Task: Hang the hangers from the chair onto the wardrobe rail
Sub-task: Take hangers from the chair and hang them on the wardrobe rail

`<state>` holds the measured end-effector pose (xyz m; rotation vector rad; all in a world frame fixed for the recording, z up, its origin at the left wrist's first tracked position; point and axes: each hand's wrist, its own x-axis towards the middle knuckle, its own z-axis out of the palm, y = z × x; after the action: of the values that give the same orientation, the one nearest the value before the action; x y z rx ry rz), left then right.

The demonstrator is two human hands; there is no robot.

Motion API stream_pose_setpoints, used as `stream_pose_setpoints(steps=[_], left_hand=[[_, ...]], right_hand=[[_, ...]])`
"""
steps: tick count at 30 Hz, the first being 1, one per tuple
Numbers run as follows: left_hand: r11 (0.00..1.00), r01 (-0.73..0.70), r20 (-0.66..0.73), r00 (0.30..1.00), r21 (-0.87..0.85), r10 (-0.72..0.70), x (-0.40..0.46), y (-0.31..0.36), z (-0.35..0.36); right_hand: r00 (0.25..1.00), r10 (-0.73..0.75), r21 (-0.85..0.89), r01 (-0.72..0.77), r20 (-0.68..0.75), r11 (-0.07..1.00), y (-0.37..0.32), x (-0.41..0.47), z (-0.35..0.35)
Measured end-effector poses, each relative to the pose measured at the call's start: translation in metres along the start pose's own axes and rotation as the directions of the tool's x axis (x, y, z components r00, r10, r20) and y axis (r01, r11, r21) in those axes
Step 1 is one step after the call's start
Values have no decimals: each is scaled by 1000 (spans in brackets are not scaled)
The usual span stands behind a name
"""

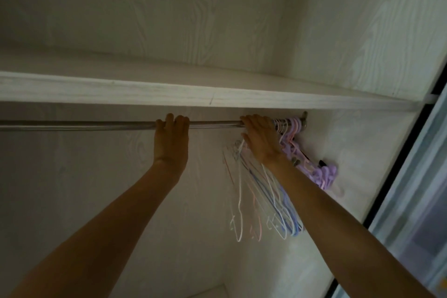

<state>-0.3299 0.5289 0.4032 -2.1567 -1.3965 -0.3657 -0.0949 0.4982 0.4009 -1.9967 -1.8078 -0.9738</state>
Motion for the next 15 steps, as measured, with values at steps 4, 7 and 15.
stream_pose_setpoints(steps=[4, 7, 15], left_hand=[[1000, 3, 20, 1000, 4, -3, 0, 0, 0], [1000, 2, 25, 1000, 30, -3, 0, 1, 1], [996, 57, 36, 998, 66, -60, -2, 10, -2]], right_hand=[[998, 17, -27, -16, 61, 1000, 29, -5, 1], [994, 47, -32, -44, 98, 999, 43, -9, 4], [996, 22, 38, -25, 83, 999, 50, -24, -2]])
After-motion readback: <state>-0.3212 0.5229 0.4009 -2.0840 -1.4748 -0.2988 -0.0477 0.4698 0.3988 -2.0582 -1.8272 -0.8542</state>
